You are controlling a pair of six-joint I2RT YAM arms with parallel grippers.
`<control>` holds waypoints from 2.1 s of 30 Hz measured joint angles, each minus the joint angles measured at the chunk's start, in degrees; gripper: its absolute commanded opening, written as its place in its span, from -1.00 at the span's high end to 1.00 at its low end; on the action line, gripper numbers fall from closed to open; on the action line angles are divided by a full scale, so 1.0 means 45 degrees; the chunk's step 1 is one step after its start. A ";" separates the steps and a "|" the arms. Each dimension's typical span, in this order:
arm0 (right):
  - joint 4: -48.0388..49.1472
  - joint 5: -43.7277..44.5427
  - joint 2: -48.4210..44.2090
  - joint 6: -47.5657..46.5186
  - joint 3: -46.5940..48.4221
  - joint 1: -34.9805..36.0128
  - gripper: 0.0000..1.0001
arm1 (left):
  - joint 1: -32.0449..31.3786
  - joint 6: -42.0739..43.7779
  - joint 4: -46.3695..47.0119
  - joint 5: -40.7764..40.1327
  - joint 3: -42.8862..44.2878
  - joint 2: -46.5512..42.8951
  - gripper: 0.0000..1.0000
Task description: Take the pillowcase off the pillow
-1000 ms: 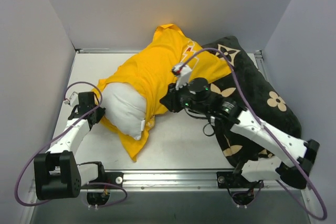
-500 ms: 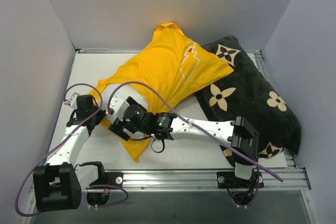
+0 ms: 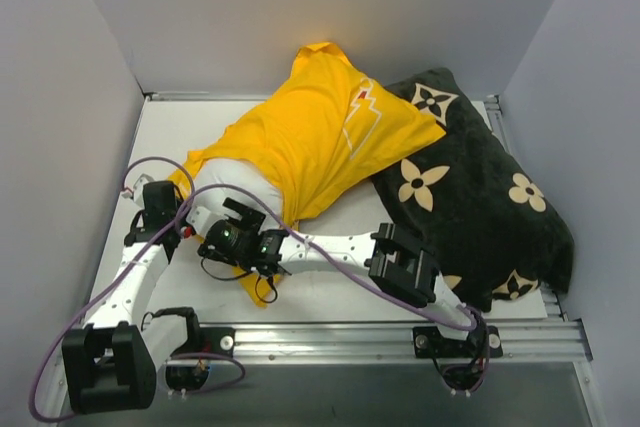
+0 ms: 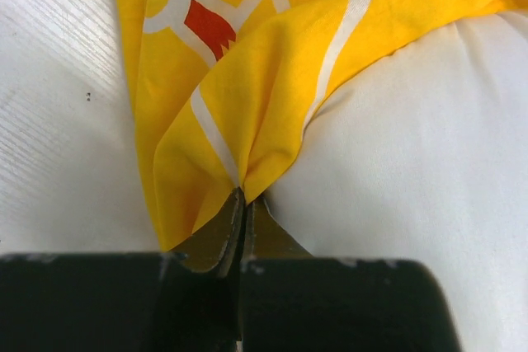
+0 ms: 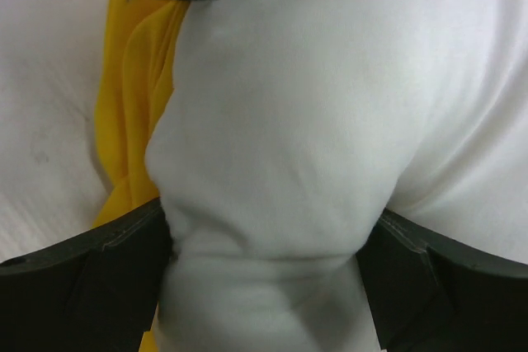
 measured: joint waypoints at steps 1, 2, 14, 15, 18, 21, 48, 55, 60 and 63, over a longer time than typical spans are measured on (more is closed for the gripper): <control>0.0000 0.0267 0.0185 -0.0044 0.0155 0.0000 -0.37 | 0.0000 0.0010 -0.0024 0.0034 0.0010 -0.0024 1.00; 0.0000 0.0597 0.0384 -0.0039 0.0364 0.0000 0.46 | 0.0010 0.0019 -0.0063 0.0078 0.0034 -0.0039 1.00; -0.1166 0.0743 -0.0350 0.1681 0.0714 -0.0602 1.00 | 0.0019 0.0019 -0.0306 0.0296 0.0437 -0.0151 1.00; -0.1433 0.0461 -0.0714 0.2016 0.0622 -0.0801 1.00 | 0.0019 0.0015 -0.0306 0.0291 0.0437 -0.0146 1.00; -0.2035 -0.0253 -0.2021 0.2890 0.0248 -0.1501 1.00 | 0.0005 -0.0053 -0.0306 0.0335 0.0437 -0.0121 1.00; -0.2302 -0.0903 -0.3483 0.3657 -0.0432 -0.2089 1.00 | -0.0068 -0.0243 -0.0340 0.0641 0.0486 -0.0107 1.00; -0.1933 -0.3449 -1.1497 0.6256 -0.6203 -0.3444 1.00 | 0.0675 -0.1161 -0.1365 0.2885 0.1501 0.1331 1.00; -0.2361 -0.3779 -1.2808 0.6387 -0.6591 -0.3473 1.00 | 0.1175 -0.0845 -0.1341 0.2822 0.2137 0.1817 1.00; -0.2390 -0.4663 -1.2934 0.6455 -0.6708 -0.3410 1.00 | 0.1219 -0.0408 -0.1195 0.3206 0.3031 0.3186 1.00; -0.2390 -0.5051 -1.2721 0.6455 -0.6611 -0.2968 1.00 | 0.1248 -0.0073 -0.1151 0.3536 0.3735 0.4119 0.58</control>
